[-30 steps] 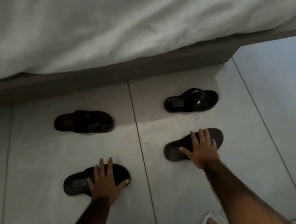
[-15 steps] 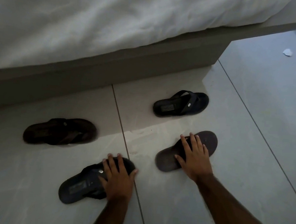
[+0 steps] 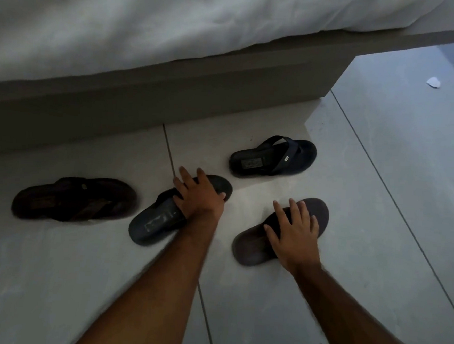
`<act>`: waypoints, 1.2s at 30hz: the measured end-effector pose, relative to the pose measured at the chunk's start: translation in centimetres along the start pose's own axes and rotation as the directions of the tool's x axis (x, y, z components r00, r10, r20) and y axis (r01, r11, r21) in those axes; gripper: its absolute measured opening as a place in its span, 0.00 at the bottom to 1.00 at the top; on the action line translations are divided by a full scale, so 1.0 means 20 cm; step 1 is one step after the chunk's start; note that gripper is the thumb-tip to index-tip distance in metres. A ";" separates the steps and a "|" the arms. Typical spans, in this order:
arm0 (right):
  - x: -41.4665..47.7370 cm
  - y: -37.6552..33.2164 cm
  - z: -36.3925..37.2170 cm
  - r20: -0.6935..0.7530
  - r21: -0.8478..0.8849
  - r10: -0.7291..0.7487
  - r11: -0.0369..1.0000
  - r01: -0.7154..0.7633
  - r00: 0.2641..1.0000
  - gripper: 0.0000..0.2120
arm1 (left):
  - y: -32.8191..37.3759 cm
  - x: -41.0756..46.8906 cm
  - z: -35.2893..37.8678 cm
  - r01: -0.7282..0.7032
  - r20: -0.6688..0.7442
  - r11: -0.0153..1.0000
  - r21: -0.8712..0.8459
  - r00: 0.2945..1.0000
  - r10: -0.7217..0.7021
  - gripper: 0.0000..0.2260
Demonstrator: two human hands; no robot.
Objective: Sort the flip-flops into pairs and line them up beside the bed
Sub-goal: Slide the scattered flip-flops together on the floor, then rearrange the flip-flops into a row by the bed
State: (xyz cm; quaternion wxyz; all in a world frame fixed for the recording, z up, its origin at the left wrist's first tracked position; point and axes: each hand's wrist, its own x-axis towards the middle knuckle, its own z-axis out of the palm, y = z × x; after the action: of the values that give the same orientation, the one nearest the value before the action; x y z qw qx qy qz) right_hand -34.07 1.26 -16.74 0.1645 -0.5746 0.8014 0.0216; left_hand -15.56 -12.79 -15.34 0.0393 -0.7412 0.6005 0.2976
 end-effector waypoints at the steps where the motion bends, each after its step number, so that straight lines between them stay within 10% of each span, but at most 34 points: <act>1: -0.01 0.01 0.01 -0.007 0.001 0.017 1.000 -0.017 1.000 0.33 | -0.04 -0.03 -0.01 -0.026 -0.043 0.999 0.045 0.999 0.028 0.44; 24: -0.30 -0.31 0.18 -0.027 0.027 -0.018 0.999 0.018 0.999 0.33 | -0.03 0.26 -0.16 -0.088 0.146 0.993 0.080 0.986 0.075 0.41; 31: -0.22 -0.49 0.11 -0.149 0.069 -0.001 0.998 0.011 0.989 0.26 | -0.24 -0.18 -0.03 -0.312 -0.368 0.950 0.016 0.882 0.296 0.23; 36: 0.16 -0.56 -0.06 -0.153 0.178 -0.197 0.958 0.223 0.968 0.25 | -0.45 -0.62 0.32 -0.406 -0.170 0.902 -0.147 0.909 0.381 0.23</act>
State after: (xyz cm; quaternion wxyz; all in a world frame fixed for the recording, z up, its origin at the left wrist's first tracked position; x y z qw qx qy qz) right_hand -24.96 -5.77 -14.79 0.1672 -0.6381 0.7431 -0.1126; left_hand -11.07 3.03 -17.19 -0.1297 -0.6234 0.7101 0.3006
